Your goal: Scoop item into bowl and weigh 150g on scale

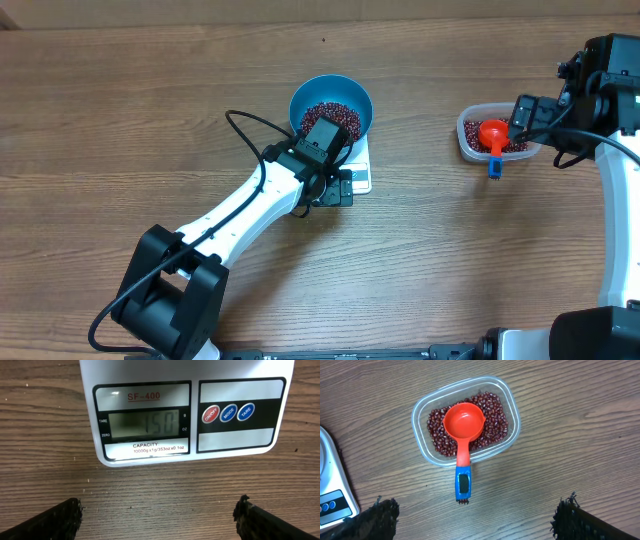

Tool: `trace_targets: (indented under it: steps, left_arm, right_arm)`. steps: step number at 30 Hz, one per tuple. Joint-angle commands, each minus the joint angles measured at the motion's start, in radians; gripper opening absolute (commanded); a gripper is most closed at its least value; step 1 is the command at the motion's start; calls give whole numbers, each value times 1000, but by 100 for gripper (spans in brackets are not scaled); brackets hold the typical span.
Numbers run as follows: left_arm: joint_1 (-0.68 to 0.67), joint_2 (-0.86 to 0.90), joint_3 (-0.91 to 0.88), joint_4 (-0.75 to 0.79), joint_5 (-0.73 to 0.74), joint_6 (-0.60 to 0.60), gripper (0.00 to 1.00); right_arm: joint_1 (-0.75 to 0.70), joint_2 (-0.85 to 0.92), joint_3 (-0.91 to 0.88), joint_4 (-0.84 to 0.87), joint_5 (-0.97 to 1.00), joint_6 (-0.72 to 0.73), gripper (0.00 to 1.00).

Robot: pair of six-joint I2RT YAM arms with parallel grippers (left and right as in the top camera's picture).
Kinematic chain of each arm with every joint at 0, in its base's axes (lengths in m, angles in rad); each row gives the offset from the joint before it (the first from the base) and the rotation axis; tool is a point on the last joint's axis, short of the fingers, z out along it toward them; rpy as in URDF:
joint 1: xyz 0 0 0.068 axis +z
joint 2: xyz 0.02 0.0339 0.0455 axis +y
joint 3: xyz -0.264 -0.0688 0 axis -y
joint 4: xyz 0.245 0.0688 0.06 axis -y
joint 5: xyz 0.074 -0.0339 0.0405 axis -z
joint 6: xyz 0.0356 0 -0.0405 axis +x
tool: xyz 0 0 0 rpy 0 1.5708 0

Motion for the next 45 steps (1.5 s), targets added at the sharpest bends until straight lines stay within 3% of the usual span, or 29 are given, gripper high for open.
trace_targets:
  steps: [1, 15, 30, 40, 45]
  left_arm:
    - [3, 4, -2, 2, 8, -13, 100]
    - [3, -26, -2, 0, 4, -5, 99]
    - [-43, -283, -4, -2, -182, 5, 100]
    - [-38, -447, -6, -10, -220, 187, 100]
    - [4, -543, -17, -89, -233, 223, 100]
  right_arm:
    - [3, -3, 19, 5, 10, -2, 100]
    - [3, -3, 19, 5, 10, -2, 100]
    - [3, -3, 19, 5, 10, -2, 100]
    - [3, -3, 19, 5, 10, -2, 100]
    - [3, -3, 19, 5, 10, -2, 100]
